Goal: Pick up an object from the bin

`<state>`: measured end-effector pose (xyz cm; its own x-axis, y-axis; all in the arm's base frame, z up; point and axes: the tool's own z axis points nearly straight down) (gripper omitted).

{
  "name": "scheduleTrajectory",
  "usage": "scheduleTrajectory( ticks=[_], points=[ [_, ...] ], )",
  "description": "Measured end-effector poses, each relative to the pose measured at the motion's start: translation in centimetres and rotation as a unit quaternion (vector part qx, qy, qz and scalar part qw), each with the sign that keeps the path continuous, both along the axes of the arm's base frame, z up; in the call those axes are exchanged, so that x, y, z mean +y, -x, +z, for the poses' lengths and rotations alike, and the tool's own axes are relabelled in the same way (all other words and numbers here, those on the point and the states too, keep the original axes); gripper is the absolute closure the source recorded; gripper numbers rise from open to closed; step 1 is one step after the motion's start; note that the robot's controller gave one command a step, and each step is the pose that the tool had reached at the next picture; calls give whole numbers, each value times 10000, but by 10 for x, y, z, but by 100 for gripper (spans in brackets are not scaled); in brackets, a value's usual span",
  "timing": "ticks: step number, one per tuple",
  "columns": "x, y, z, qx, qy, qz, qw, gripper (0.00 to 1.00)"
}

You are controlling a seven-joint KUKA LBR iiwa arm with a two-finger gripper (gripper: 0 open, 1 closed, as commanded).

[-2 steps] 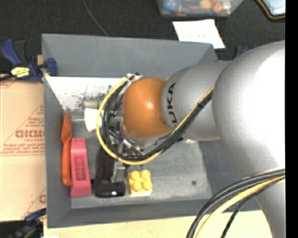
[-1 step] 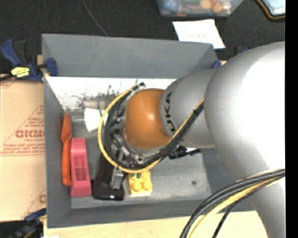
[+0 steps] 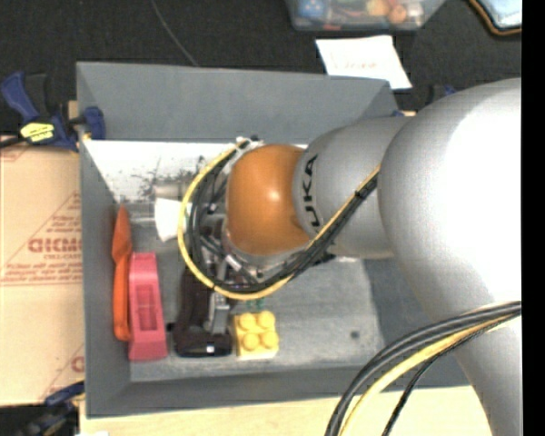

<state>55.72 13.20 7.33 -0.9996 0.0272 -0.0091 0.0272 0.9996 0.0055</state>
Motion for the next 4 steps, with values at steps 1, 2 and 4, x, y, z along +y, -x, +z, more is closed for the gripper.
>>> scheduleTrajectory(
  ticks=[1, 2, 4],
  points=[
    [1, 21, 1, -51, -39, -706, 9975, 0],
    [0, -2, 4, -41, -16, -48, 10000, 100],
    [0, 0, 15, -24, -16, -57, 10000, 100]
  ],
)
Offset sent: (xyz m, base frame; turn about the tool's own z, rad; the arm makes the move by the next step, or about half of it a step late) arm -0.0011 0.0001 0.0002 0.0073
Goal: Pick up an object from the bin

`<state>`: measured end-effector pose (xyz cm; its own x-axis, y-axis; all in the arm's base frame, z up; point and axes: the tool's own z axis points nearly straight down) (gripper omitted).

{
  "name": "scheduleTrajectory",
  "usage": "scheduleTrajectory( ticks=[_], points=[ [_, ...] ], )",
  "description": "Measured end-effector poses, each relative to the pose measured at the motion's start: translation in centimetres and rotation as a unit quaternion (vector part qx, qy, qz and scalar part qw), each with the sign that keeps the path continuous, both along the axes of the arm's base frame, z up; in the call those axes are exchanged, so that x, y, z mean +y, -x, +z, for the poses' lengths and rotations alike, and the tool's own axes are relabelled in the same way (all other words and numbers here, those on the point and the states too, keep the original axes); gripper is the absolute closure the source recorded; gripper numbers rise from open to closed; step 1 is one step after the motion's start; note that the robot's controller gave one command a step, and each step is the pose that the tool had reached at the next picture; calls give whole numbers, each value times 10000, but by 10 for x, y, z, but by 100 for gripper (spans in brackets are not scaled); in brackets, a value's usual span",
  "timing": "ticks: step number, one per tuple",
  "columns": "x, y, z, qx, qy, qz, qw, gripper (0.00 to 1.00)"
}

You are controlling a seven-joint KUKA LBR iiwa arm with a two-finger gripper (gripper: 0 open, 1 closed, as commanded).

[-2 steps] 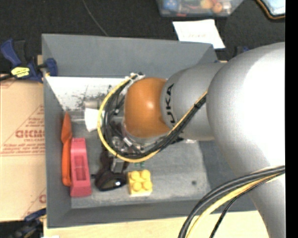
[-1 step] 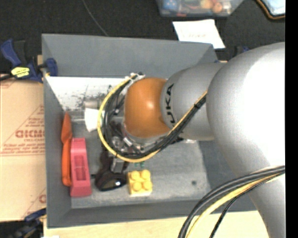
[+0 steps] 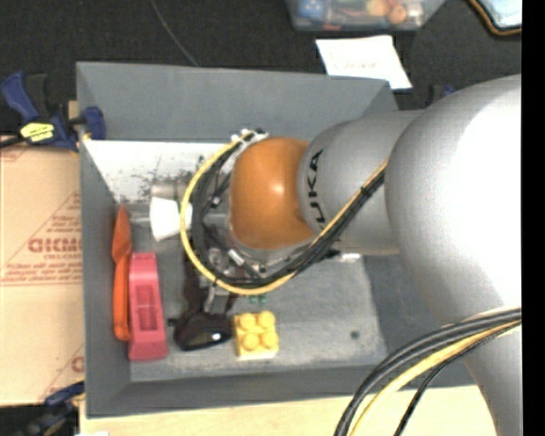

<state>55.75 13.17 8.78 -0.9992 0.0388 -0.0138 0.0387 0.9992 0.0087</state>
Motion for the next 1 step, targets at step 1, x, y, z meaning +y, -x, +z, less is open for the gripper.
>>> scheduleTrajectory(
  ticks=[1],
  points=[
    [0, 0, 32, 1, -2, -9, 10000, 100]
  ],
)
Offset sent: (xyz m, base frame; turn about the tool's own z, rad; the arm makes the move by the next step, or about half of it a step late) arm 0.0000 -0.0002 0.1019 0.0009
